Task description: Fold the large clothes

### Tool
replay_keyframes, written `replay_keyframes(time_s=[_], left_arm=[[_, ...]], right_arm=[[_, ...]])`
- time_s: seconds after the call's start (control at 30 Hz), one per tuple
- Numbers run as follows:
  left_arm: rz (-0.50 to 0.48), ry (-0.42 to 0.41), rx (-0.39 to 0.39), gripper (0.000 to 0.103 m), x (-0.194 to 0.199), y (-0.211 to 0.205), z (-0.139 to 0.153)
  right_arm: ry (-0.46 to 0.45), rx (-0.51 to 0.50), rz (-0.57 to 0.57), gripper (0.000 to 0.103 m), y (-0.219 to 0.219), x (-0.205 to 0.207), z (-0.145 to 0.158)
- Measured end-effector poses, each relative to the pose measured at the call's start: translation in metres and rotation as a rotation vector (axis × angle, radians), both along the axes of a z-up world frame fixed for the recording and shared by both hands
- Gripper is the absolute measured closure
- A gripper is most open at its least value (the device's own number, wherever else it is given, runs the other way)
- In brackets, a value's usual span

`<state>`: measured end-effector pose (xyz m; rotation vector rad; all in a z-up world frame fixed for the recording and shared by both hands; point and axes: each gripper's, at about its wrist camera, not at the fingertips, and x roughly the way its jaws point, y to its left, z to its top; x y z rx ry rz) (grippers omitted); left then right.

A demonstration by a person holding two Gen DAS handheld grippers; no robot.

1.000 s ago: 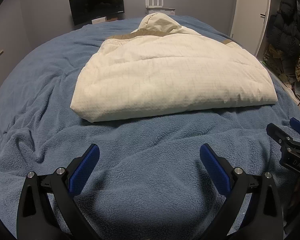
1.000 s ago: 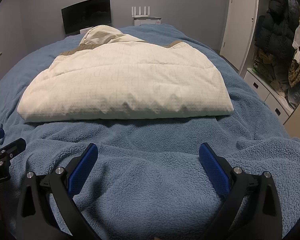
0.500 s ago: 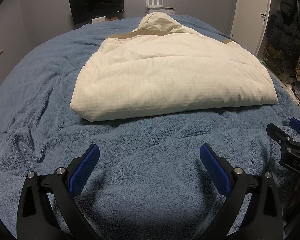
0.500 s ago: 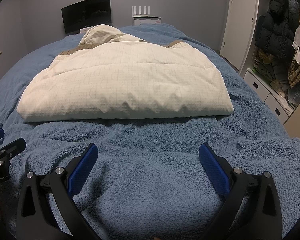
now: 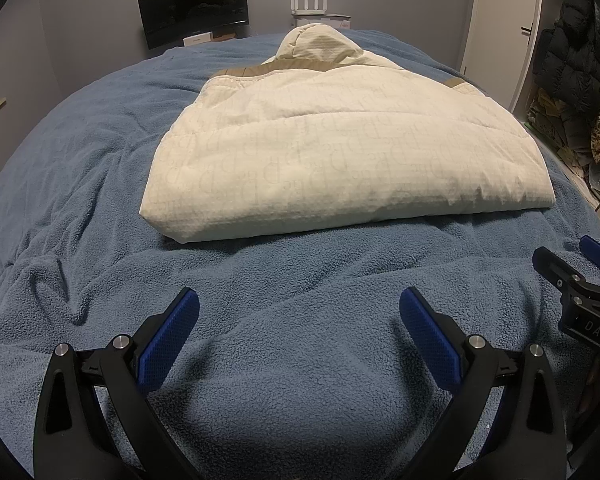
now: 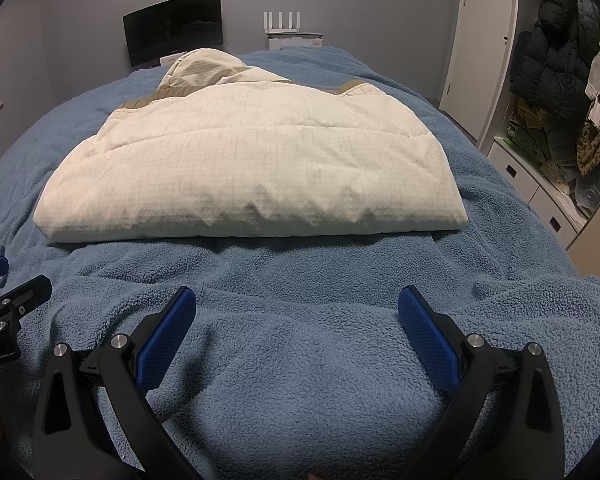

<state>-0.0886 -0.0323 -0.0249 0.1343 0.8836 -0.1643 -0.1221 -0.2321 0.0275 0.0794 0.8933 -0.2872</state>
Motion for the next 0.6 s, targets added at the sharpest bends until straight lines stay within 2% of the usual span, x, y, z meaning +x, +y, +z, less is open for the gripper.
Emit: replay_keyframes(time_s=[0.6], left_arm=[[0.000,0.001,0.000,0.006,0.0003,-0.0001,-0.0002]], right_arm=[[0.000,0.000,0.000,0.007,0.0002,0.0001,-0.0003]])
